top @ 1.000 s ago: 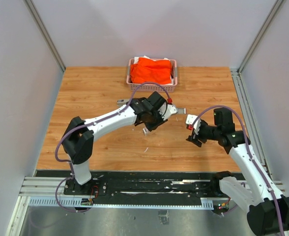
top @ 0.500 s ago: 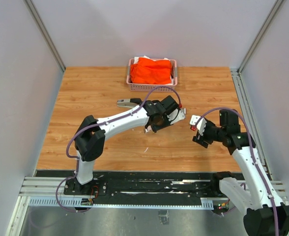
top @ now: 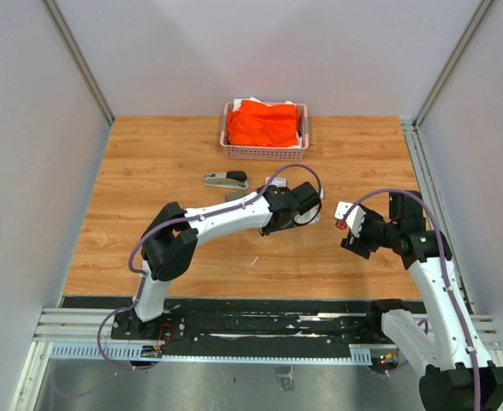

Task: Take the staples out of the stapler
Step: Unload the staple at the center of the board.

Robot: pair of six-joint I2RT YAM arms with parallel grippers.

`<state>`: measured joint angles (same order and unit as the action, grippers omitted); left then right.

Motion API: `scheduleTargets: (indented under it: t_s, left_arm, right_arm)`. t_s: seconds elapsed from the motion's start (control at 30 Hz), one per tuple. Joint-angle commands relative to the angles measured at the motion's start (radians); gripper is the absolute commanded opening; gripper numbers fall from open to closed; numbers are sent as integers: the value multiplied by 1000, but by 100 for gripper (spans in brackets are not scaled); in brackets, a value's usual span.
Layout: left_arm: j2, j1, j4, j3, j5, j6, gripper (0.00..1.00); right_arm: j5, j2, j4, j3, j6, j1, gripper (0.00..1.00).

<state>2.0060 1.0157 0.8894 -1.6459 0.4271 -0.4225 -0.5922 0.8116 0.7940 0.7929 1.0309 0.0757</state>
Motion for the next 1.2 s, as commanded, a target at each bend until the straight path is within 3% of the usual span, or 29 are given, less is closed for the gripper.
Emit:
scheduleTargets:
  t_s: [0.0,0.27,0.67,0.83,1.17]
  left_arm:
    - [13,28,14,-12,92,-39,0]
    - [48,87,27,15,195,-100,0]
    - [129,110,36,23,161,-98,0]
    - [70,96,-24,12,184,-85,0]
    - [-110,-42,-57,9,-29,3,0]
  right_arm:
    - [16,-8,36,44,25,-25,64]
    - [79,-6,16,84,10,-49,64]
    - [88,22,9,145,4,-71,65]
    - [70,34,-2,153,-9,-76,66]
    - [-22,63,-5,198,-65,-82,67]
